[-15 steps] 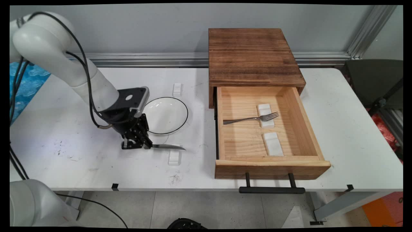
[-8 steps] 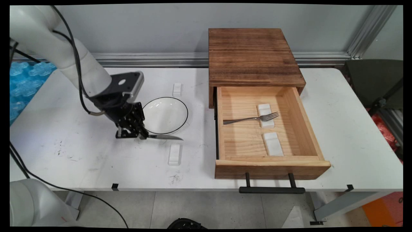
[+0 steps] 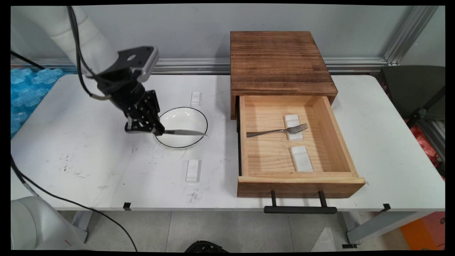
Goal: Place the picked object into the drawer
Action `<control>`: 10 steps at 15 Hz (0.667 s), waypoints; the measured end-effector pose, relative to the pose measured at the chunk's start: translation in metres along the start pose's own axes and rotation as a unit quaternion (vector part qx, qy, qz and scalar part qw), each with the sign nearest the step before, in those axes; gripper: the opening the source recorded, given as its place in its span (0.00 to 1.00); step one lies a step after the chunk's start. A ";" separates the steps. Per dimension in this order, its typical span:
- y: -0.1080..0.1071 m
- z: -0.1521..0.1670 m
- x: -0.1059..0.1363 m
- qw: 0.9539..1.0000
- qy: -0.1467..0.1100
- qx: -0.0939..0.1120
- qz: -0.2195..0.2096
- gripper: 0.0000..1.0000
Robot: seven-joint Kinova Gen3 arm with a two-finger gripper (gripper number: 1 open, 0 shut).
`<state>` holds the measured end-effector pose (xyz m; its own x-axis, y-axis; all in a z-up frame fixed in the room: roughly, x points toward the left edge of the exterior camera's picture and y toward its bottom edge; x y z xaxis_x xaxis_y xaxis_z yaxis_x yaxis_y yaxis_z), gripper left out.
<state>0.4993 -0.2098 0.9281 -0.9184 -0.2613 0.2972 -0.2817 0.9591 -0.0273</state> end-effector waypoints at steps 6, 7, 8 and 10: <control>-0.013 -0.034 0.045 1.000 0.015 0.004 -0.013 0.00; -0.015 -0.036 0.054 1.000 0.017 0.005 -0.016 0.00; -0.018 -0.038 0.064 1.000 0.020 0.006 -0.019 0.00; -0.021 -0.038 0.085 0.999 0.026 0.010 -0.024 0.00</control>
<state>0.4377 -0.2485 0.9902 -0.8884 -0.3006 0.3470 -0.3310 0.9432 -0.0303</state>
